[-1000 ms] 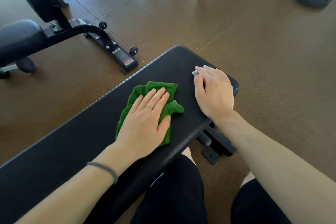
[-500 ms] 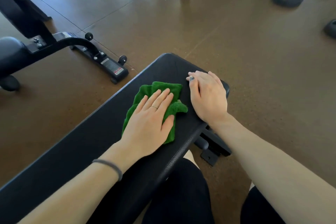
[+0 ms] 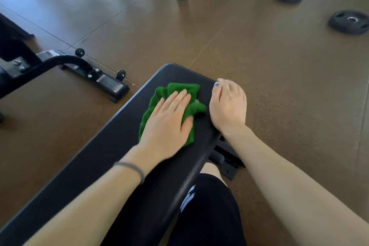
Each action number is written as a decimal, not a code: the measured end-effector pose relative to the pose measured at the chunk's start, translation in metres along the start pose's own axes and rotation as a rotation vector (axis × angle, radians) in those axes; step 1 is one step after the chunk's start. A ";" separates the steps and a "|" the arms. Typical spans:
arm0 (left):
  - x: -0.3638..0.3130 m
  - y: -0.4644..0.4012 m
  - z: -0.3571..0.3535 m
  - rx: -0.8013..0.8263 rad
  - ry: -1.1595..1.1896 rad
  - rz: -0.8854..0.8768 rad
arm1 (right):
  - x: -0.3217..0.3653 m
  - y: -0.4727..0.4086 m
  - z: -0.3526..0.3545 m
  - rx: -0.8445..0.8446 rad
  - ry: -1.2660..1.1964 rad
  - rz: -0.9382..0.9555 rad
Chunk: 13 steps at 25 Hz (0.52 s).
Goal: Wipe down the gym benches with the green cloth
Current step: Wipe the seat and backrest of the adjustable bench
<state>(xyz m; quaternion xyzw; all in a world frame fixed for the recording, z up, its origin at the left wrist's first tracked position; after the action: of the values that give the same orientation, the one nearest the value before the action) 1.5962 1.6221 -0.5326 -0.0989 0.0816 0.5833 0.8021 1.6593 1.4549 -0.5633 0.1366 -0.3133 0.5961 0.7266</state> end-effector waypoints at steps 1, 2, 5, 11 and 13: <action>-0.003 0.016 0.003 0.006 0.007 -0.034 | -0.002 -0.002 -0.003 0.019 -0.006 -0.030; 0.001 0.018 0.004 0.019 0.003 -0.058 | -0.002 -0.003 -0.006 0.024 -0.011 -0.043; 0.016 -0.046 -0.001 0.012 0.004 -0.070 | -0.001 -0.006 -0.012 -0.007 -0.057 -0.044; 0.003 -0.109 -0.011 0.004 0.035 0.053 | -0.001 0.001 -0.006 -0.044 -0.046 -0.022; -0.004 -0.083 -0.012 0.024 0.038 -0.119 | 0.002 0.004 -0.003 -0.067 -0.098 -0.040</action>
<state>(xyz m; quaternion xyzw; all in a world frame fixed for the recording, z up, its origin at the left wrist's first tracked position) 1.6741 1.5903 -0.5384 -0.1050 0.0977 0.5314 0.8349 1.6565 1.4591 -0.5658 0.1475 -0.3653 0.5632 0.7264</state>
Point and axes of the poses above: each hand's wrist, its own y-axis away from the middle knuckle, its own z-axis out of the back of the hand, x = y × z, the point moved 2 cm from there along -y, towards the middle knuckle, and after that the axes turned 6 degrees about -z, right-handed, at the moved point
